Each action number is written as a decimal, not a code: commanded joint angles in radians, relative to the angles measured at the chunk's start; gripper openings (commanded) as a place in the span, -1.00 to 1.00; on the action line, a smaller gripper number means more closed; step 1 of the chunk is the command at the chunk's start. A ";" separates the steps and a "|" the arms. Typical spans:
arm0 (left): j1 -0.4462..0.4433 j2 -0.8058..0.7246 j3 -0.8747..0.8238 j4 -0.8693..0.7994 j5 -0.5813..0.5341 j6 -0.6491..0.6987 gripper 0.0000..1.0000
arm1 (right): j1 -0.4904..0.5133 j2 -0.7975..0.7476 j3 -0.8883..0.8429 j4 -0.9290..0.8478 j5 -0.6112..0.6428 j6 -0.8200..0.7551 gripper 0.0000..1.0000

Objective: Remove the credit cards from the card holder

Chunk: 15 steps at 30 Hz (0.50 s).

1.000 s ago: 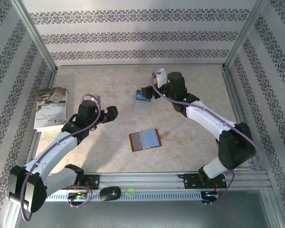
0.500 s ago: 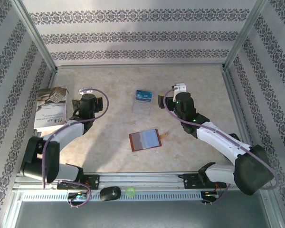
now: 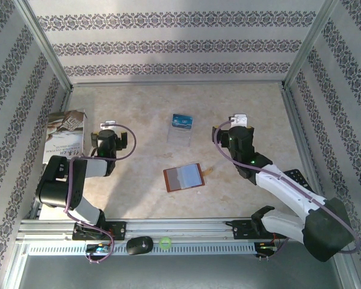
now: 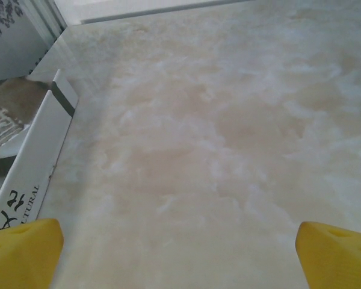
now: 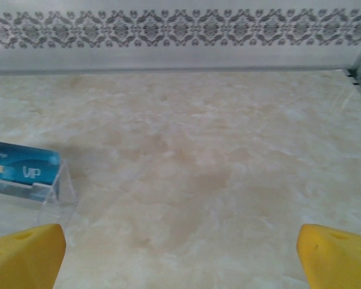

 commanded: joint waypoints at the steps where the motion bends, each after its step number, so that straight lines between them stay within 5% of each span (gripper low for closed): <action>1: 0.052 -0.008 -0.065 0.156 0.167 -0.030 0.99 | -0.015 -0.036 -0.025 -0.010 0.094 0.029 0.96; 3: 0.053 0.041 -0.120 0.335 0.178 -0.010 0.98 | -0.023 -0.051 -0.032 -0.007 0.094 0.039 0.96; 5: 0.053 0.009 -0.089 0.214 0.083 -0.058 0.98 | -0.033 -0.060 -0.035 -0.005 0.097 0.041 0.96; 15: 0.053 0.025 -0.101 0.271 0.077 -0.050 0.99 | -0.074 -0.096 -0.079 0.072 0.089 -0.151 0.96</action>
